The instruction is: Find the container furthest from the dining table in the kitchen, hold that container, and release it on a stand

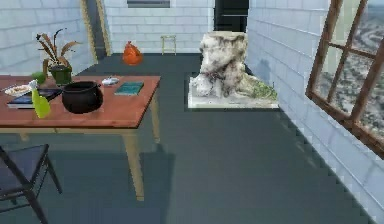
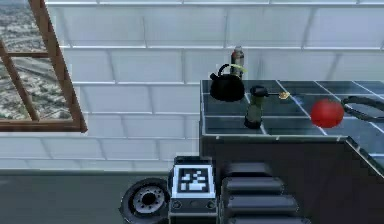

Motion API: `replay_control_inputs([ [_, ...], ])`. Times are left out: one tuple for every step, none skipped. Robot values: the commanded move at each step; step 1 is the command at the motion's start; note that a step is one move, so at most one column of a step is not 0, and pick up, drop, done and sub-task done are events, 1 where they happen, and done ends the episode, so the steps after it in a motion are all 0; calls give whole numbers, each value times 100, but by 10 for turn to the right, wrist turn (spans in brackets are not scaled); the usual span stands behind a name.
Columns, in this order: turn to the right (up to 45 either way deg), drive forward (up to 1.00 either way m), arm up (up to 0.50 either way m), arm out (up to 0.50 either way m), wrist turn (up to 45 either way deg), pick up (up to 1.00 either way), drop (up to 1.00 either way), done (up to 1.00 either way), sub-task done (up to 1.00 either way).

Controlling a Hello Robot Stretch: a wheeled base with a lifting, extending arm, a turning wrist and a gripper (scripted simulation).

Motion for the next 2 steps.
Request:
replay_control_inputs([
  [0,100,0,0,0,0,0,0,0],
  [-30,0,0,0,0,0,0,0,0],
])
